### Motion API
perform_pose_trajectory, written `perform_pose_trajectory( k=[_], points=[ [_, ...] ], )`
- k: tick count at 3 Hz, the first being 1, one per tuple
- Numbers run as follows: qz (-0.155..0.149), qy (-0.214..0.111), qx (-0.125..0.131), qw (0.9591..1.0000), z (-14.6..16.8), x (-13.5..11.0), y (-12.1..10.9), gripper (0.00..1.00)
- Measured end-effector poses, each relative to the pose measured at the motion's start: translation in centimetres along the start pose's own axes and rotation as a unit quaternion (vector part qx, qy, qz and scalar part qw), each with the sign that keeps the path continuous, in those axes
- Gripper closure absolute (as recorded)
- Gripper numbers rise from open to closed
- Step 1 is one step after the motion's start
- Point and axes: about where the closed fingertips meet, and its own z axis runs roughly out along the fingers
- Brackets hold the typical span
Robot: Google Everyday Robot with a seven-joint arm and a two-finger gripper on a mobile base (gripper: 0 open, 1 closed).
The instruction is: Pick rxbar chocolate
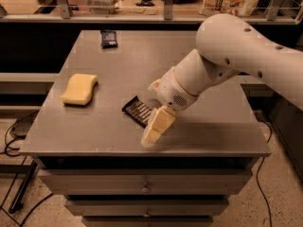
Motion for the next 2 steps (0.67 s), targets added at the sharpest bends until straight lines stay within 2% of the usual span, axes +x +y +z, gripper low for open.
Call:
perform_pose_trajectory(
  k=[1,2],
  points=[
    [0.004,-0.003,-0.019,0.9998,1.82,-0.16,0.04,0.18],
    [0.009,-0.003,-0.025,0.9996,2.43,-0.11,-0.03,0.41]
  ],
)
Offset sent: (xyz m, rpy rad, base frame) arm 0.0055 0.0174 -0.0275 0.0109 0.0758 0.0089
